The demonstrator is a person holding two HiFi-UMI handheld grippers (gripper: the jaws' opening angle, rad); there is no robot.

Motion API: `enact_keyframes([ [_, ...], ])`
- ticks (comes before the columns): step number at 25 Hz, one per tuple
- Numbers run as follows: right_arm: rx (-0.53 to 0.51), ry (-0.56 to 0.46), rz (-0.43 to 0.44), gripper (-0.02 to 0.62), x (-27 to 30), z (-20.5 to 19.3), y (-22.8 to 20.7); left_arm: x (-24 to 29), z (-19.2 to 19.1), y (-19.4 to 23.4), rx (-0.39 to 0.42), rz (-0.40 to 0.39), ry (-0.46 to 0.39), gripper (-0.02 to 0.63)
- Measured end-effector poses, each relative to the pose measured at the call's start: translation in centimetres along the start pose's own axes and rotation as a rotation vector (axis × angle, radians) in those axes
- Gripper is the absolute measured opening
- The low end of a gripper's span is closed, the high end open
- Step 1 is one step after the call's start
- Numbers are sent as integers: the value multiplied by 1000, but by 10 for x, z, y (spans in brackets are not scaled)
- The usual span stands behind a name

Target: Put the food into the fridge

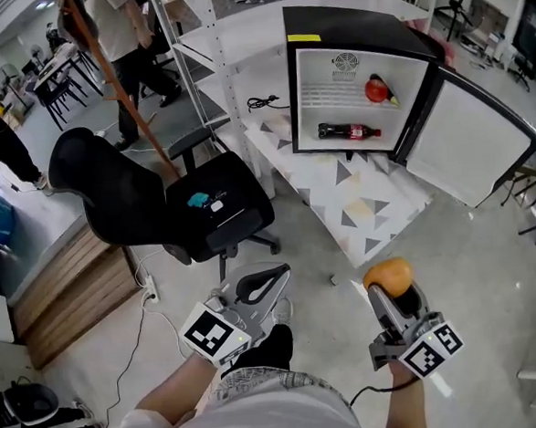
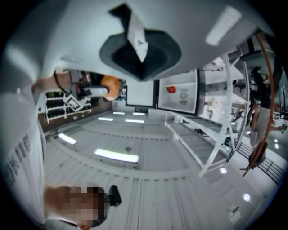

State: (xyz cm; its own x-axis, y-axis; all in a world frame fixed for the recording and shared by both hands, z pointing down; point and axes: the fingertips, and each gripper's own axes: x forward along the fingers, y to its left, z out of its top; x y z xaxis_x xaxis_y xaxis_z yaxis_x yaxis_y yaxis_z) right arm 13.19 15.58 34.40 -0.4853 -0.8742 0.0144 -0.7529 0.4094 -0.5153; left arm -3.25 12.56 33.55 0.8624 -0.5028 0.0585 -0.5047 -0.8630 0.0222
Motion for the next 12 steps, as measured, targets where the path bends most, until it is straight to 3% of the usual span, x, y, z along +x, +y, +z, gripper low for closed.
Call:
enact_keyframes([
  [12, -3, 11, -44, 275, 114, 31, -50, 64, 2, 118, -17, -33, 23, 8],
])
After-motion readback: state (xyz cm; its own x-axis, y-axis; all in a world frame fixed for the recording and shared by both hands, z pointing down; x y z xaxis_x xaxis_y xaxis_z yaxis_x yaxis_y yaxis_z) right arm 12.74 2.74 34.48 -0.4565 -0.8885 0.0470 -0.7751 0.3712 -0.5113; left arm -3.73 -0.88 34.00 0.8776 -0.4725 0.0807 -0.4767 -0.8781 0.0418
